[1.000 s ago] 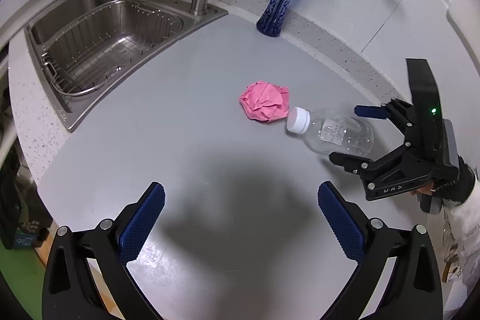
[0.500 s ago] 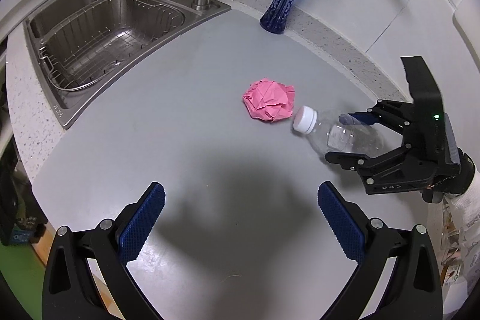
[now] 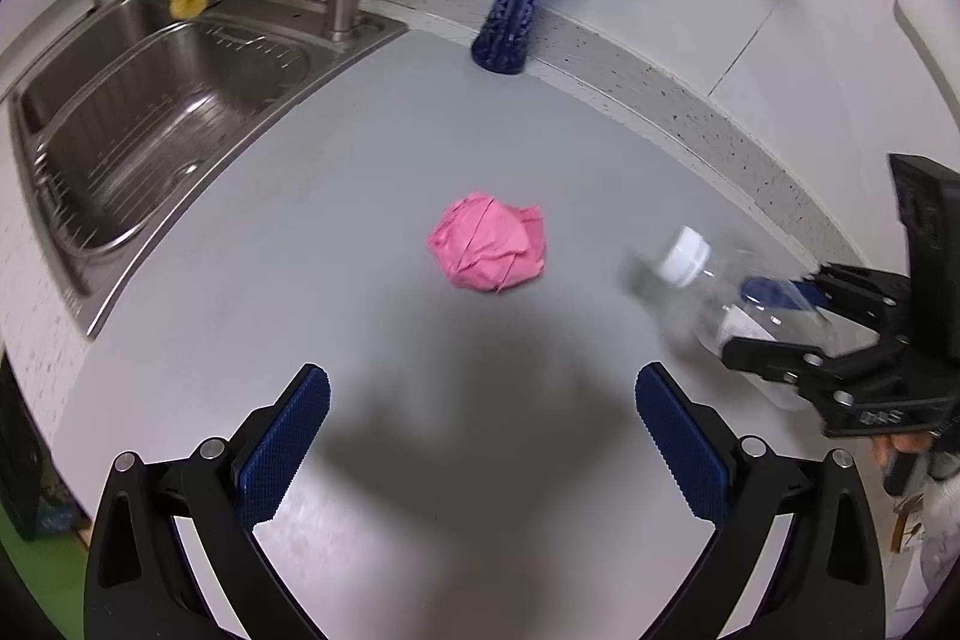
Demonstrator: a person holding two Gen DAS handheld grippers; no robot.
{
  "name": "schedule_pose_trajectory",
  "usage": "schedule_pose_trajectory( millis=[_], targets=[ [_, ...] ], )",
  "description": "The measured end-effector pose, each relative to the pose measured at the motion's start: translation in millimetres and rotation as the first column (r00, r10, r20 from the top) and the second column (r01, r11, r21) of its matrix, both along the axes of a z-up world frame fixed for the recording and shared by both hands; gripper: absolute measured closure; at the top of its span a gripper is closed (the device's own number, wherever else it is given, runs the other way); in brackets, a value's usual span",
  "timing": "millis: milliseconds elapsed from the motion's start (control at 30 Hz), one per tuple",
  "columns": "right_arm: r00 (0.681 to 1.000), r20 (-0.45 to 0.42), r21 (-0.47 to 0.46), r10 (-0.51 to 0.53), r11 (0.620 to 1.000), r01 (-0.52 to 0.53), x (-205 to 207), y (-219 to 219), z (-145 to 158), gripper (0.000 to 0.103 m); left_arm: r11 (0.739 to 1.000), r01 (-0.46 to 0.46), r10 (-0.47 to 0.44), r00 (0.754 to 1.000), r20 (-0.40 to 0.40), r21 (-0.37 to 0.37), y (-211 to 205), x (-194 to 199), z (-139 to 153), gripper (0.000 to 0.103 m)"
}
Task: Collect trash
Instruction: 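Lower the left gripper onto the crumpled pink cloth and close it while the right gripper holds the bottle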
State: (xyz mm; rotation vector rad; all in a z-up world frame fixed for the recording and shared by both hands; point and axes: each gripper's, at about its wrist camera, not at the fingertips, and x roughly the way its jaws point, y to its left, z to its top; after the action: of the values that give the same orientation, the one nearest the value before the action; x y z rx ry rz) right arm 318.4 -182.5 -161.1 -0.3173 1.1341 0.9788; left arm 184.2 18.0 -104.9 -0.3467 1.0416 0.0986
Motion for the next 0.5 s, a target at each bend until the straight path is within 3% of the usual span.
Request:
schedule_pose_trajectory(
  millis=[433,467,500],
  targets=[
    [0.997,-0.022,0.037,-0.068,0.997,0.068,12,-22,0,0.039,0.996,0.07,-0.069,0.997,-0.025,0.061,-1,71,-31,0.006],
    [0.997,-0.025,0.036,-0.07,0.997,0.071,14,-22,-2,0.039,0.995,0.073,-0.071,0.997,-0.028,0.061,-1,74,-34,0.007],
    [0.997,-0.027,0.035,-0.072,0.997,0.073,15,-24,-3,0.039,0.995,0.076,-0.074,0.997,-0.033,0.063,-1,76,-37,0.016]
  ],
)
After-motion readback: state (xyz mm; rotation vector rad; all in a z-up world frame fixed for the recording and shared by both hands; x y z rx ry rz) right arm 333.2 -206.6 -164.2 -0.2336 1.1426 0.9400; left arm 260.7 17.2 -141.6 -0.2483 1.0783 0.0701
